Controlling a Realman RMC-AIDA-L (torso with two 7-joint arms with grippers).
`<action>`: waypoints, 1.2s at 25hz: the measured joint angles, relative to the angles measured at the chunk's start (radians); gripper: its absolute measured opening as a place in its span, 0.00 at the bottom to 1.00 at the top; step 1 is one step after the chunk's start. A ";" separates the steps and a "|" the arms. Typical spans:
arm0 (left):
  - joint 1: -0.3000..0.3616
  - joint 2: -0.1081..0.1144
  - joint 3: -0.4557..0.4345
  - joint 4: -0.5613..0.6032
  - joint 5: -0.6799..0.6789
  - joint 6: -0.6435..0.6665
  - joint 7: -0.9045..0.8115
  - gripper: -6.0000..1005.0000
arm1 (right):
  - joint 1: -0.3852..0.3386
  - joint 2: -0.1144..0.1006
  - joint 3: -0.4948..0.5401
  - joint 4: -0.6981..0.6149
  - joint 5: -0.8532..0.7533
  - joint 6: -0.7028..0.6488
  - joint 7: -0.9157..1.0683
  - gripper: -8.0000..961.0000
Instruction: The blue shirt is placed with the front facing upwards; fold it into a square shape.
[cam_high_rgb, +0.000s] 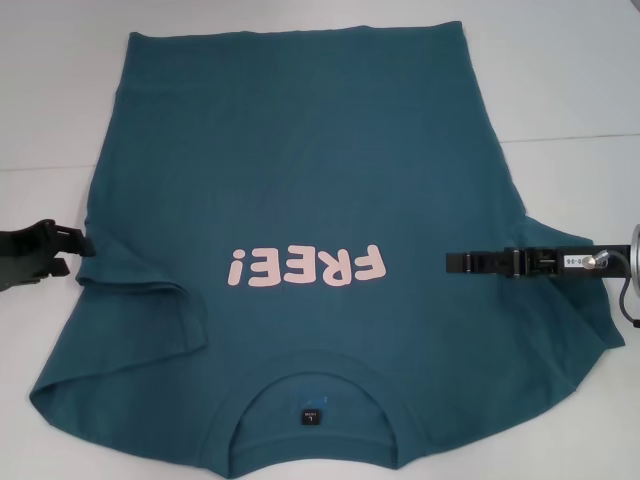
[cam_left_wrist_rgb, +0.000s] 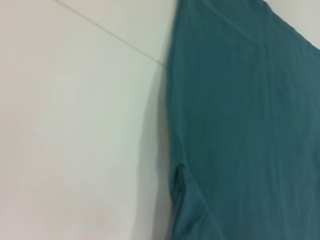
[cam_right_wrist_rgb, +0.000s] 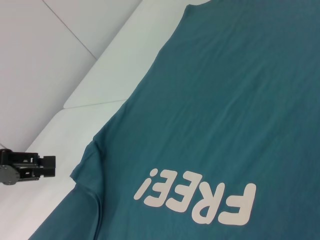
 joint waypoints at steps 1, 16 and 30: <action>-0.001 -0.001 0.001 -0.011 0.000 -0.016 -0.002 0.45 | 0.000 0.000 0.000 0.000 0.000 0.000 0.000 0.62; -0.017 -0.003 0.017 -0.142 0.010 -0.192 0.008 0.46 | -0.007 0.001 0.000 0.008 -0.002 -0.001 0.001 0.62; -0.042 -0.009 0.017 -0.189 0.004 -0.229 0.033 0.45 | -0.007 -0.002 0.000 0.011 -0.003 0.003 -0.002 0.62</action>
